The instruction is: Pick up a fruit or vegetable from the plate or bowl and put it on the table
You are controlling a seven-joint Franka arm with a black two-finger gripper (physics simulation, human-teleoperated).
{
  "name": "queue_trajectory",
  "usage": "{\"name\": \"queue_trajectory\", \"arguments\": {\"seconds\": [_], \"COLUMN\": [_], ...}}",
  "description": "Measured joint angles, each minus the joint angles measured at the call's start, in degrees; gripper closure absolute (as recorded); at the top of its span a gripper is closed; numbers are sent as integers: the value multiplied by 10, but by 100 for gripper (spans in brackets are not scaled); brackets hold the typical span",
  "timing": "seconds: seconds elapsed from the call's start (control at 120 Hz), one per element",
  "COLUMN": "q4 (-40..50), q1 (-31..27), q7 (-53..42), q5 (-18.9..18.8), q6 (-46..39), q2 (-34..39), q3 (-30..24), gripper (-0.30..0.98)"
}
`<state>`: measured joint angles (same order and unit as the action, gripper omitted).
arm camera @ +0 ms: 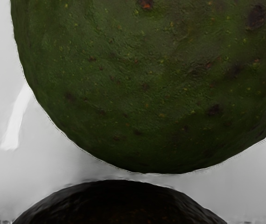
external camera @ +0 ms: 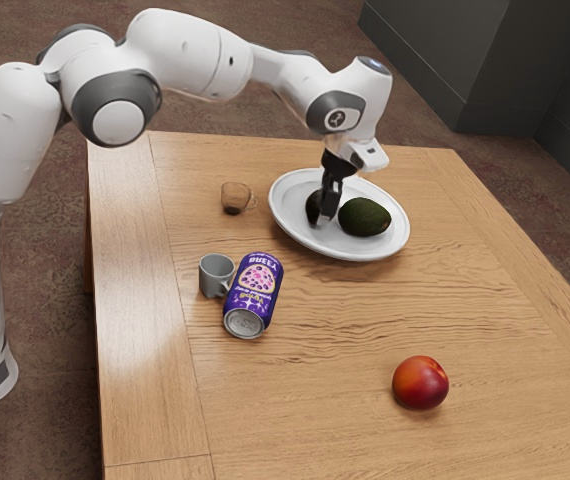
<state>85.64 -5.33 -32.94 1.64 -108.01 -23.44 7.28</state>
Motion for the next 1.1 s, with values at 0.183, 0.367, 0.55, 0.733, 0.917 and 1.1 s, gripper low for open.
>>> {"name": "queue_trajectory", "arguments": {"seconds": [0.183, 0.367, 0.55, 0.733, 0.917, 1.1], "q4": [-26, -38, -90, -118, -119, -118], "q1": [1, 9, 26, 84, 106, 105], "q7": [25, 49, 75, 111, 146, 175], "q5": [-4, -5, -8, -16, -19, -21], "q6": [41, 93, 135, 119, 41, -26], "q2": [16, 75, 93, 84, 20, -45], "q3": [3, -9, -93, -147, -149, -148], "gripper": [21, 20, 21, 21, 20, 22]}}
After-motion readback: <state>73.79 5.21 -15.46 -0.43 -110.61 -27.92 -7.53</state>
